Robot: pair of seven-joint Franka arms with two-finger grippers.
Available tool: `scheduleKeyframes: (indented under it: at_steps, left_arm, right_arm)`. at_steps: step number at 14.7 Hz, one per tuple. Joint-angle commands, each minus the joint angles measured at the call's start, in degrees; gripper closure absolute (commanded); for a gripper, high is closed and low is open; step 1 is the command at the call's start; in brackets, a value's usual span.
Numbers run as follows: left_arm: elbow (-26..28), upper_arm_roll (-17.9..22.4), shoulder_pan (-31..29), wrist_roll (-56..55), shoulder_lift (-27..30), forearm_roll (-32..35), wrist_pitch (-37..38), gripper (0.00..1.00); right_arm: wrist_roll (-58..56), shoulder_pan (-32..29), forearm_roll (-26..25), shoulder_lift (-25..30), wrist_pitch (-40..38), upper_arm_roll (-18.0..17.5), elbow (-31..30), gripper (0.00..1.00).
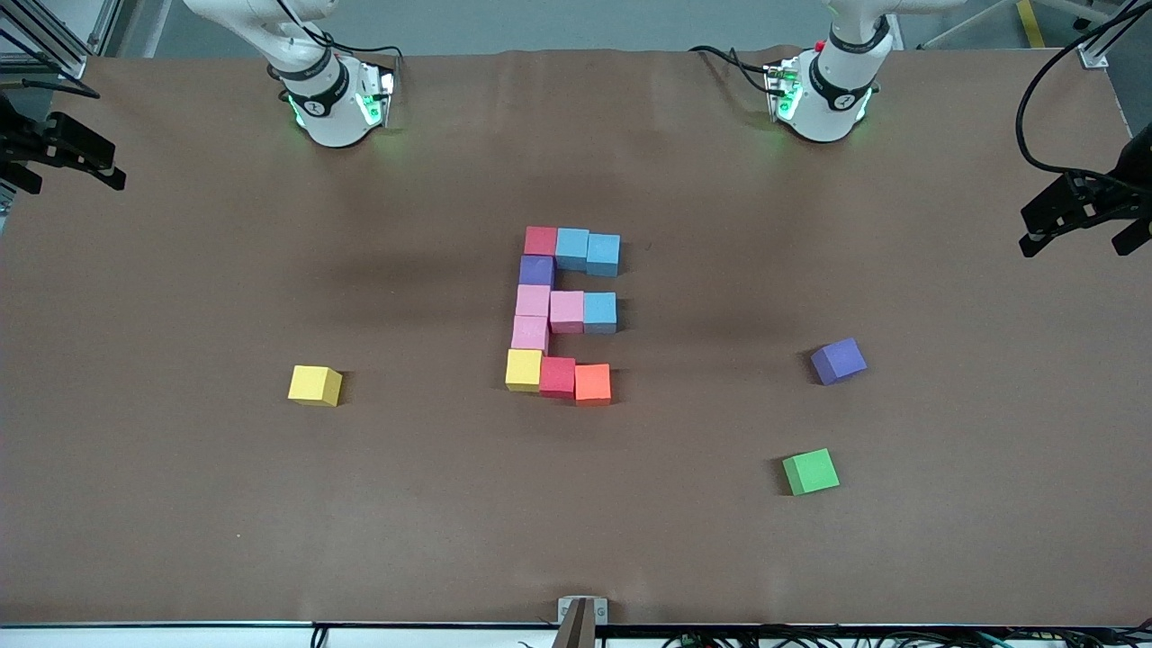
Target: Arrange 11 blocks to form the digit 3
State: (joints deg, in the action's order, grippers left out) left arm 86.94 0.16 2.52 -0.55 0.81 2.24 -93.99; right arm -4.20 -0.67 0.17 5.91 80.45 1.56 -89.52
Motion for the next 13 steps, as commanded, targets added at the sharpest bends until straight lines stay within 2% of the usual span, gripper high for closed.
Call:
scheduleKeyframes:
  at_steps: [1, 13]
  left_arm:
    - [-1.7, 0.4, -0.1, 2.1, -0.4, -1.0, 1.8, 0.0]
    - [-1.6, 0.4, -0.1, 1.4, -0.3, -1.1, 2.7, 0.0]
  right_arm:
    - [-0.7, -0.7, -0.5, 0.2, -0.2, -0.5, 0.0, 0.0]
    - [-0.7, -0.7, -0.4, 0.2, -0.1, -0.5, -0.1, 0.0]
